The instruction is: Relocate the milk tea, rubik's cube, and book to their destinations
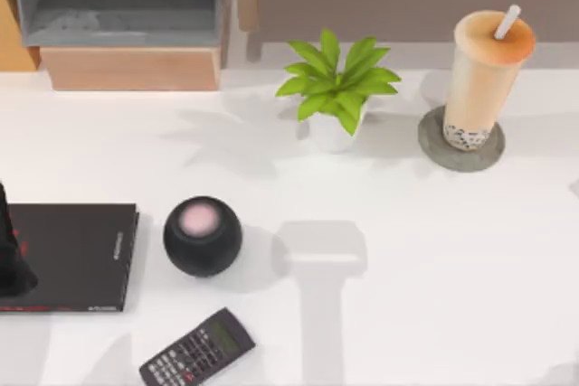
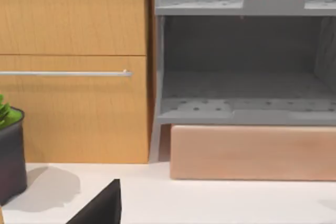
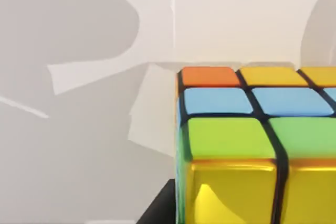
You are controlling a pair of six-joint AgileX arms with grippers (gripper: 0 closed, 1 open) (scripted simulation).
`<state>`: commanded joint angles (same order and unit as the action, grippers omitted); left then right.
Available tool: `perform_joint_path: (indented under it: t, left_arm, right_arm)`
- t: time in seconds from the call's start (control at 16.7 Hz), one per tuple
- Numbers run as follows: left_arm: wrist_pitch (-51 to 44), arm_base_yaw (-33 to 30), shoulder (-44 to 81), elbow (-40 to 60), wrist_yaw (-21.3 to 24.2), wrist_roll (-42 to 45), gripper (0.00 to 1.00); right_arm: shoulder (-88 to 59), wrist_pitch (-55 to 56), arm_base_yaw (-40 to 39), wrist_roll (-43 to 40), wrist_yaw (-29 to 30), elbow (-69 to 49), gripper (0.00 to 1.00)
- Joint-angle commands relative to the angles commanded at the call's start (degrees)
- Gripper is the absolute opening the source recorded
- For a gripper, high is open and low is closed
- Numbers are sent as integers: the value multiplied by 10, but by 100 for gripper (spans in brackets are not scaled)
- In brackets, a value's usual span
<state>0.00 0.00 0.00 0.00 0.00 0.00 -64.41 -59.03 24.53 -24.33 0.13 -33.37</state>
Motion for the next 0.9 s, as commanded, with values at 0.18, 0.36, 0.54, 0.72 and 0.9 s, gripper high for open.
perform_joint_path:
  t: [0.18, 0.36, 0.54, 0.72, 0.9]
  left_arm:
    - [0, 0, 0, 0, 0, 0, 100]
    - [0, 0, 0, 0, 0, 0, 100]
    - [0, 0, 0, 0, 0, 0, 100]
    - [0, 0, 0, 0, 0, 0, 100]
    - [0, 0, 0, 0, 0, 0, 100]
  right_arm:
    - [12, -31, 0, 0, 0, -21, 0]
    - [9, -29, 0, 1, 0, -19, 0]
    - [4, -9, -20, 11, -2, -39, 0]
    - [-30, 65, -93, 46, 7, -111, 0]
    - [-90, 194, -199, 92, 39, -215, 0]
